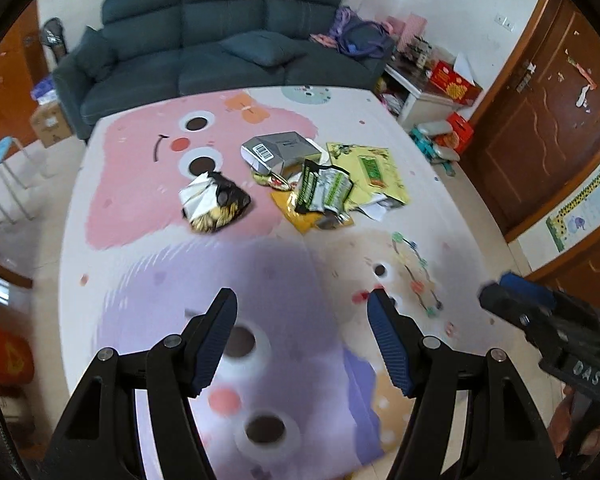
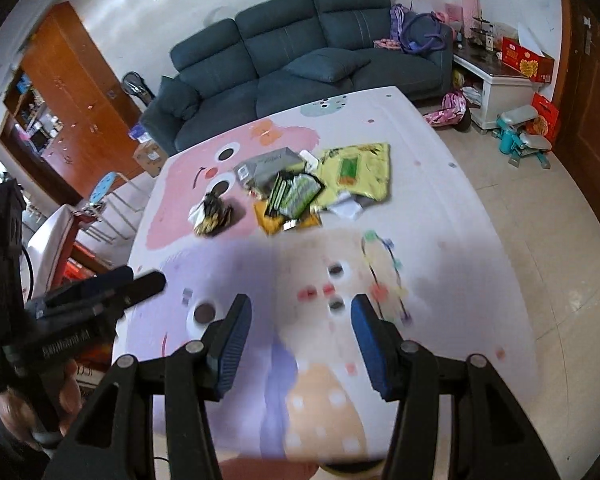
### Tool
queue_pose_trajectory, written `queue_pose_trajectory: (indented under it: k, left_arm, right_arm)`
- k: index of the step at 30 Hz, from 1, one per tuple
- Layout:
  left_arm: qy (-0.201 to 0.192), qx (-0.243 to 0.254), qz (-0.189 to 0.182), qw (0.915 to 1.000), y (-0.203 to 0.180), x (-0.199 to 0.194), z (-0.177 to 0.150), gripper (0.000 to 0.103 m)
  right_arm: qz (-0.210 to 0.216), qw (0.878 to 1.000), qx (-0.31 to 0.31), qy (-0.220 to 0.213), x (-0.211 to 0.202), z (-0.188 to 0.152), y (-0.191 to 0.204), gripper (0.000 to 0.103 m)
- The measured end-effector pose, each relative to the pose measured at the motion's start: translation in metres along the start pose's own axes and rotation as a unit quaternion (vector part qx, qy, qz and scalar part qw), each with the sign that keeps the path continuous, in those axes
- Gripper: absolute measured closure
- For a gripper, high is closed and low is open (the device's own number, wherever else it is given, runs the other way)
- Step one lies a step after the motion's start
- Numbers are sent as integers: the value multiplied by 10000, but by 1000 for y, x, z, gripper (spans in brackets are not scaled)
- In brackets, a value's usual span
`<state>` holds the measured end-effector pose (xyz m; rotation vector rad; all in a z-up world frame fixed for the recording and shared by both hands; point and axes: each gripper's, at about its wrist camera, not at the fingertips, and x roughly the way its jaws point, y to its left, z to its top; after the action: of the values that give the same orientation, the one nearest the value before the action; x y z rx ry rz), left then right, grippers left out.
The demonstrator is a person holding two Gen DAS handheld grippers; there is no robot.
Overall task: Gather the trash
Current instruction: 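Move both tools back over the table toward the remaining trash, then grasp the green-black snack wrapper with the right tool while the left tool grasps the yellow snack bag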
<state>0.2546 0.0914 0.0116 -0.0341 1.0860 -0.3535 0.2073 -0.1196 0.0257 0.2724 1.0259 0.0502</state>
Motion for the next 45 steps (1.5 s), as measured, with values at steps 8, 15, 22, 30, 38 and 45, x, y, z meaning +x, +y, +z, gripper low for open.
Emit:
queue_pose_trajectory:
  k: [8,15,22,30,38,45]
  left_arm:
    - [448,75,-423,9981,34,79,49,37]
    - [667,119,-677,9954,44,105,53,37]
    - [794,152,-853,9931,50,116,54,37]
    - [957,-1,-1223,9879,49,124,67,37]
    - [1109,340,-1281,9850,25,141,73,37]
    - [1292,936,-791,9840,-9,172,79,37]
  right_arm:
    - [-470,9977,161,452,108,68,16,51]
    - [-765,9935,264,802,171,93,21,51]
    - [-940,9906,170,977,192,90,24,81]
    - [-261,9940,796,711,159,77,0,83]
    - [-91,9871,1460,653,129,41,-34,84]
    - [-126,9803,1849,678,124,21,-57,84]
